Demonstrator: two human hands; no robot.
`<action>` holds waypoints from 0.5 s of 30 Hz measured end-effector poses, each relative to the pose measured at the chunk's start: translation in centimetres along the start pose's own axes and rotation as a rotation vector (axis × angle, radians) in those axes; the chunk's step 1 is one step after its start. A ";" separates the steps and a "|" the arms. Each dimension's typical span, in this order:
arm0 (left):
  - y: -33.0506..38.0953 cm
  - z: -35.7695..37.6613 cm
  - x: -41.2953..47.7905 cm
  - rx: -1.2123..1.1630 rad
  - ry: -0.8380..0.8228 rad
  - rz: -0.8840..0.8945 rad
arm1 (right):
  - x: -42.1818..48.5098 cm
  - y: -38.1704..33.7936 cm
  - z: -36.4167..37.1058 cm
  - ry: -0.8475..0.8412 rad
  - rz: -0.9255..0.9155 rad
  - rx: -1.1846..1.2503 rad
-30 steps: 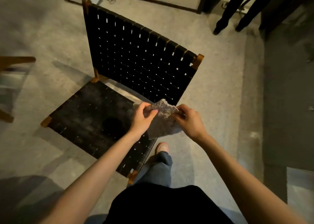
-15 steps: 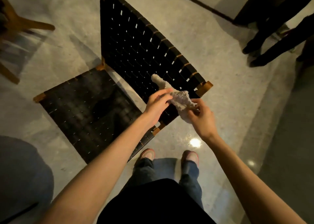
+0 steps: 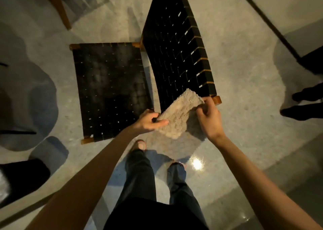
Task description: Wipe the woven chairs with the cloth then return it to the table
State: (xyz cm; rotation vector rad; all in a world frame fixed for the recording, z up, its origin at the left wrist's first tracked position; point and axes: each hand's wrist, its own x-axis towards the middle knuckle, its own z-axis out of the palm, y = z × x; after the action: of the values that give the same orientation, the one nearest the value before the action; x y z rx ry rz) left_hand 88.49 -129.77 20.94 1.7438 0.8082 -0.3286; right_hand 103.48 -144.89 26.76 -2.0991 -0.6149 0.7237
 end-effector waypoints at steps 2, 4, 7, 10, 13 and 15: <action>-0.6 -0.5 -2.1 -0.136 0.043 -0.054 | 0.5 0.6 1.1 -0.007 -0.007 -0.074; -1.5 -0.8 -3.5 -0.183 0.070 -0.049 | 0.8 0.9 2.5 -0.027 -0.086 -0.222; -1.6 -1.7 -4.7 -0.224 0.146 -0.023 | 0.9 0.8 4.9 -0.170 -0.326 -0.448; -1.1 -3.0 -5.0 -0.337 0.117 -0.001 | -0.3 0.3 7.5 -0.478 -0.271 -0.312; -0.8 -4.4 -4.5 -0.384 0.085 -0.008 | -1.0 -0.5 8.9 -0.494 -0.097 -0.075; -0.5 -5.1 -4.0 -0.369 0.140 0.002 | -0.8 -0.8 8.9 -0.438 -0.053 0.003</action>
State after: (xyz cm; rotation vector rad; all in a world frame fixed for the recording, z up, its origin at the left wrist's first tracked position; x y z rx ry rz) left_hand 84.37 -126.41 24.65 1.4306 0.9053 -0.0491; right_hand 96.75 -140.24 23.16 -1.9224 -0.8992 1.1655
